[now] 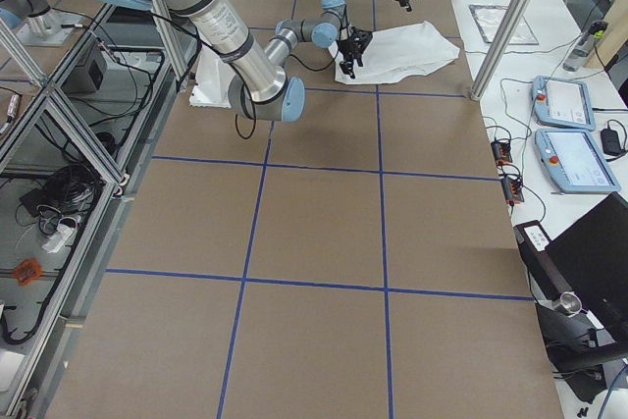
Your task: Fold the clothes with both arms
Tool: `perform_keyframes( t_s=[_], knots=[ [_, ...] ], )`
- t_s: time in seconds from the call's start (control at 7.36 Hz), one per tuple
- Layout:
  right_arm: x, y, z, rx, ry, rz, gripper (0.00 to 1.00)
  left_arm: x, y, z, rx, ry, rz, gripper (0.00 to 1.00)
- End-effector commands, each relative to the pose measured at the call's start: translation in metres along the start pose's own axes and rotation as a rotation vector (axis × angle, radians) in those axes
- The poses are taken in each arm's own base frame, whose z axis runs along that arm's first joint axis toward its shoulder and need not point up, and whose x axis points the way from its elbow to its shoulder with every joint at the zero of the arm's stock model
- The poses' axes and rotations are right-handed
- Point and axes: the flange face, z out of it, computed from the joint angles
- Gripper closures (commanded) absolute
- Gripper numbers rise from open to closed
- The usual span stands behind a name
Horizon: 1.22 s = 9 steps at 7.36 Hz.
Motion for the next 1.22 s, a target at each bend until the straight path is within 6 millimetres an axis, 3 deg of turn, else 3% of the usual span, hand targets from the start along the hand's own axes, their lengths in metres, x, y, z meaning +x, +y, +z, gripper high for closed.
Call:
perform_keyframes(
  t_s=[0.0, 0.54, 1.09],
  knots=[
    [0.004, 0.015, 0.008, 0.007, 0.013, -0.032, 0.27, -0.001, 0.001, 0.0, -0.001, -0.001, -0.001, 0.0],
    [0.013, 0.024, 0.017, 0.012, 0.028, -0.058, 0.27, -0.001, 0.001, 0.0, -0.001, -0.001, -0.001, 0.0],
    [0.014, 0.03, 0.022, 0.044, 0.03, -0.097, 0.39, -0.004, 0.006, 0.002, -0.008, -0.005, -0.003, 0.0]
  ],
)
